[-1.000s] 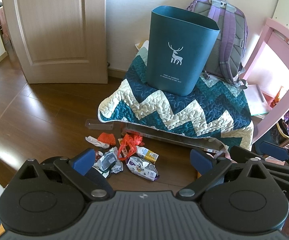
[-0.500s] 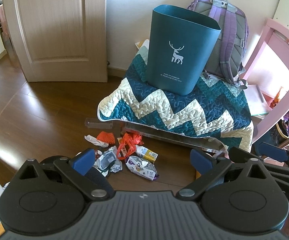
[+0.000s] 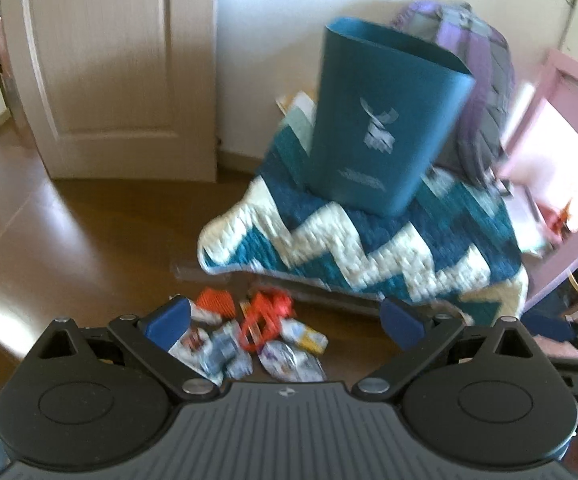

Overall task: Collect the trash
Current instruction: 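Lower left tool onto grey-white wrapper while right tool grasps purple snack bag, then lift both held wrappers up toward the teal bin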

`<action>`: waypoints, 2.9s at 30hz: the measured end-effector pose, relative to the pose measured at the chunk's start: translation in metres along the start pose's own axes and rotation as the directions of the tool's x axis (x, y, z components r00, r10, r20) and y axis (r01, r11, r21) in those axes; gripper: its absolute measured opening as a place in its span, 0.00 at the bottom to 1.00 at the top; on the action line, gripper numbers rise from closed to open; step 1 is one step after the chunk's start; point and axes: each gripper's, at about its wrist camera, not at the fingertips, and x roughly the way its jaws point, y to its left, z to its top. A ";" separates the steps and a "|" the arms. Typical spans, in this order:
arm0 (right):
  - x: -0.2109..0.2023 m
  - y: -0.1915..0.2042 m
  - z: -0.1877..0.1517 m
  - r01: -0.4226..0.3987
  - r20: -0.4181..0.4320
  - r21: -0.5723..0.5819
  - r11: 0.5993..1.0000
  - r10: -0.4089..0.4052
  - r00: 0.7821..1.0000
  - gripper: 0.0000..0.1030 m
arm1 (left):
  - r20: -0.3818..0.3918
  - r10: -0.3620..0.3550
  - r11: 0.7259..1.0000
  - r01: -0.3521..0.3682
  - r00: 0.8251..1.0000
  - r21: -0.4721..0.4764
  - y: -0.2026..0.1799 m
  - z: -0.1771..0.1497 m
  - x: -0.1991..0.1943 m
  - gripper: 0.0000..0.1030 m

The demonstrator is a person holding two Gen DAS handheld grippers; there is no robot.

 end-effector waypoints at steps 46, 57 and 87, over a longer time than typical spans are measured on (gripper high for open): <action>0.486 0.052 -0.179 -0.377 -0.638 -0.443 0.813 0.010 0.770 0.66 | -0.466 0.040 0.865 0.203 0.884 0.459 0.107 -0.147 0.505 0.83; 0.506 0.053 -0.196 -0.347 -0.642 -0.493 0.797 -0.065 0.764 0.03 | -0.484 0.069 0.841 0.210 0.872 0.499 0.102 -0.160 0.515 0.26; 0.270 0.077 -0.049 -0.179 -0.253 -0.453 0.873 0.066 0.965 0.00 | -0.143 -0.055 0.893 0.112 0.988 0.435 0.102 -0.019 0.321 0.02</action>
